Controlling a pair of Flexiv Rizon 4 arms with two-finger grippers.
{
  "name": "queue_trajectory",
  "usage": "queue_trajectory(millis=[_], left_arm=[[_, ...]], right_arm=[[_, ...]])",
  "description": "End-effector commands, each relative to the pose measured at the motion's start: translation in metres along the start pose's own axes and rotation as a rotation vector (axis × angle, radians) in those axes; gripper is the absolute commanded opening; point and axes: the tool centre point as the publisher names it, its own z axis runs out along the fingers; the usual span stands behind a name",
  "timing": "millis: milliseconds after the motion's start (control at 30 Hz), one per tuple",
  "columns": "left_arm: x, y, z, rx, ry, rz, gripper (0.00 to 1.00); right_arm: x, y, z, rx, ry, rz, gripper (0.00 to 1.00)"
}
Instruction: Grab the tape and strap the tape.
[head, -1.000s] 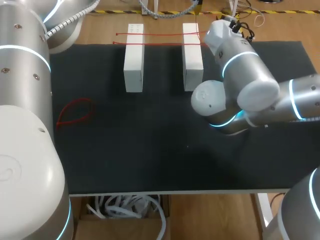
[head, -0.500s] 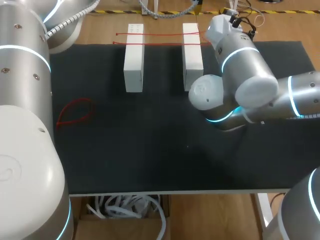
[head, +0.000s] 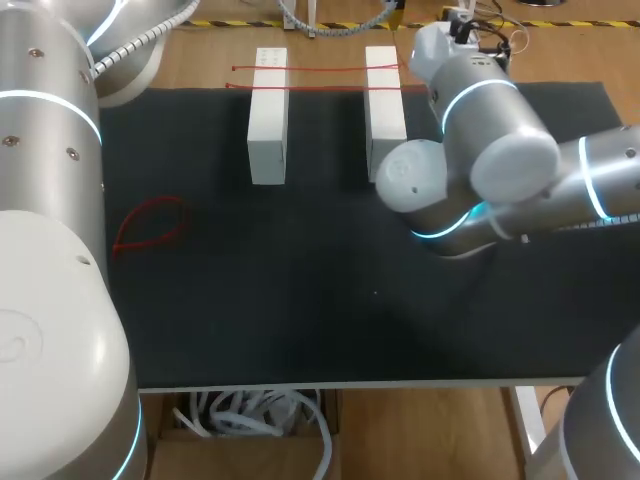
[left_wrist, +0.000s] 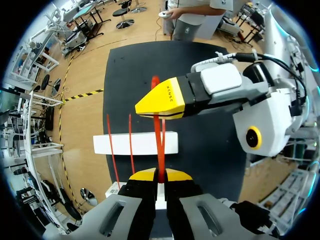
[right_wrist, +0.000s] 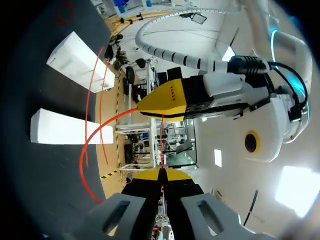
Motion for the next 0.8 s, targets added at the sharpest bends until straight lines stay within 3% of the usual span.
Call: queue_trajectory(millis=[33, 433, 800], left_arm=[[-0.0005, -0.0002, -0.0005, -0.003, 0.002, 0.000, 0.00], [-0.0005, -0.0002, -0.0005, -0.003, 0.002, 0.000, 0.00], [-0.0005, -0.0002, -0.0005, -0.003, 0.002, 0.000, 0.00]], right_arm=[[-0.0077, -0.0061, -0.0030, -0.011, 0.042, -0.017, 0.00], [-0.0087, -0.0154, -0.0013, 0.019, 0.027, -0.068, 0.00], [-0.0097, -0.0071, 0.0026, 0.003, 0.030, -0.109, 0.00]])
